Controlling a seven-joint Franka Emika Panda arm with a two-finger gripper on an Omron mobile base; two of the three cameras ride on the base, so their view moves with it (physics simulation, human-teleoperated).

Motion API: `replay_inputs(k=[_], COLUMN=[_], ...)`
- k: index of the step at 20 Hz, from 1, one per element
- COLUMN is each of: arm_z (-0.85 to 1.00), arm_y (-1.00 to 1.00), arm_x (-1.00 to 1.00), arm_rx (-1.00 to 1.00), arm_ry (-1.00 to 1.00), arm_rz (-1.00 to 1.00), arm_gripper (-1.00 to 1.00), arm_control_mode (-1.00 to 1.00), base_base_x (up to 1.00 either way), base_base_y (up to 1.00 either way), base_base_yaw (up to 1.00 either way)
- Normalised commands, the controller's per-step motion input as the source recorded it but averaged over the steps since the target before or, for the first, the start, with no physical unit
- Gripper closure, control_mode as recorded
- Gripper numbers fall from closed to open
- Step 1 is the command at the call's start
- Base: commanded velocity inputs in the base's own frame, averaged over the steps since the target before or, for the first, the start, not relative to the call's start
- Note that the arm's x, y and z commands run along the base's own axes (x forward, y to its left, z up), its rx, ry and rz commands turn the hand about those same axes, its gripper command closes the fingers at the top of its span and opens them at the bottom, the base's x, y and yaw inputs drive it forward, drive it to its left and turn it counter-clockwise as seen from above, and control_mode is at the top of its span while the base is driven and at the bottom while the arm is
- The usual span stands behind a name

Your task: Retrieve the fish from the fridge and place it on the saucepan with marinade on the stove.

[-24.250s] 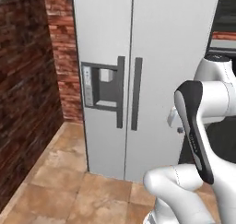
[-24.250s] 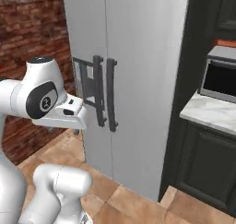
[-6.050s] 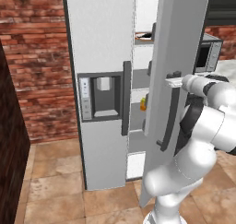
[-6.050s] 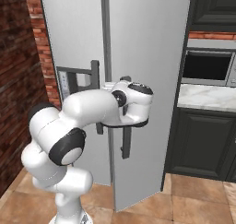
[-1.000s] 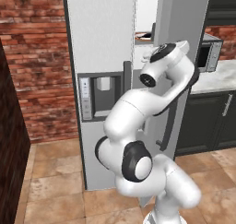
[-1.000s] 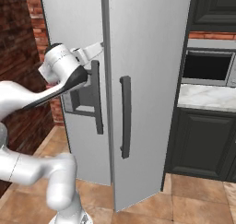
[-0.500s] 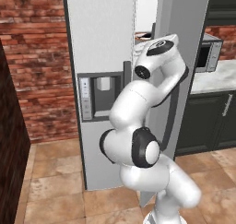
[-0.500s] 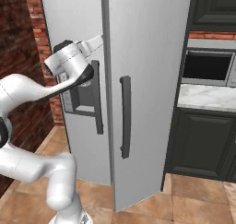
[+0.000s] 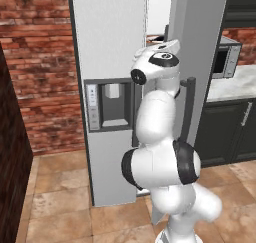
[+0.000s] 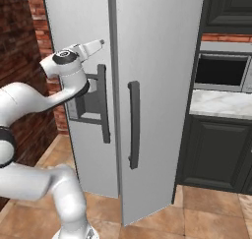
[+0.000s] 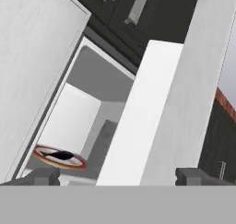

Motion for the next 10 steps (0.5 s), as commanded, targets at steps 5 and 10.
replay_inputs(k=[5, 10], arm_z=[-0.51, -0.46], arm_y=[-0.26, -0.49], arm_x=[0.34, 0.06], arm_rx=[0.1, 0.12], arm_ry=[-0.05, -0.06], arm_rz=[-0.14, -0.17], arm_gripper=[-1.0, -1.0], arm_control_mode=[-1.0, -1.0], base_base_x=[0.0, 0.0], base_base_y=[0.0, 0.0], base_base_yaw=[0.0, 0.0])
